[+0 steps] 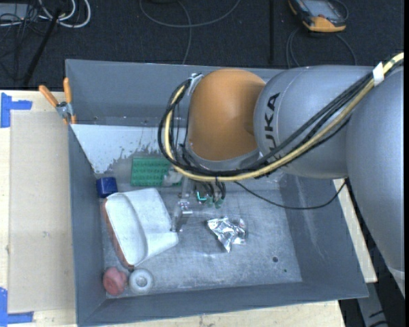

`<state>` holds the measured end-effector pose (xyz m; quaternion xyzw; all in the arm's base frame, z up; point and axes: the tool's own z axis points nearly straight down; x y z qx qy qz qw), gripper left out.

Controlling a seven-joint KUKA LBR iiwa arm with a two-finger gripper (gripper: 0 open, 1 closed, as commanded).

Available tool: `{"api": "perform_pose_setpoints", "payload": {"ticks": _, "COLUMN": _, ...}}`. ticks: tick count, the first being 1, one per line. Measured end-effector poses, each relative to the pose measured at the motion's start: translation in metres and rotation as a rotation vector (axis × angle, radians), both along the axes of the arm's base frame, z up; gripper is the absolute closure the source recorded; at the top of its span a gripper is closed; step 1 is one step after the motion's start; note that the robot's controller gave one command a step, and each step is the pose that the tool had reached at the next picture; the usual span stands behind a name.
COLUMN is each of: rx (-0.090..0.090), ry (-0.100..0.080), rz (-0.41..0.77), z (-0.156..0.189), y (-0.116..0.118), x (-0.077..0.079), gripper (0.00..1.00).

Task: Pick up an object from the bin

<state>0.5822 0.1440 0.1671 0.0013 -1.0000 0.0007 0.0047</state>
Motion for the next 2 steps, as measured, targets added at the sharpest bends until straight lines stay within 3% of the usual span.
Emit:
{"api": "perform_pose_setpoints", "payload": {"ticks": 1, "rx": 0.003, "ry": -0.02, "rz": 0.124, "z": -0.054, "y": 0.012, "x": -0.011, "gripper": 0.0}}
{"api": "perform_pose_setpoints", "payload": {"ticks": 2, "rx": 0.006, "ry": -0.011, "rz": 0.125, "z": -0.048, "y": 0.098, "x": -0.032, "gripper": 0.0}}
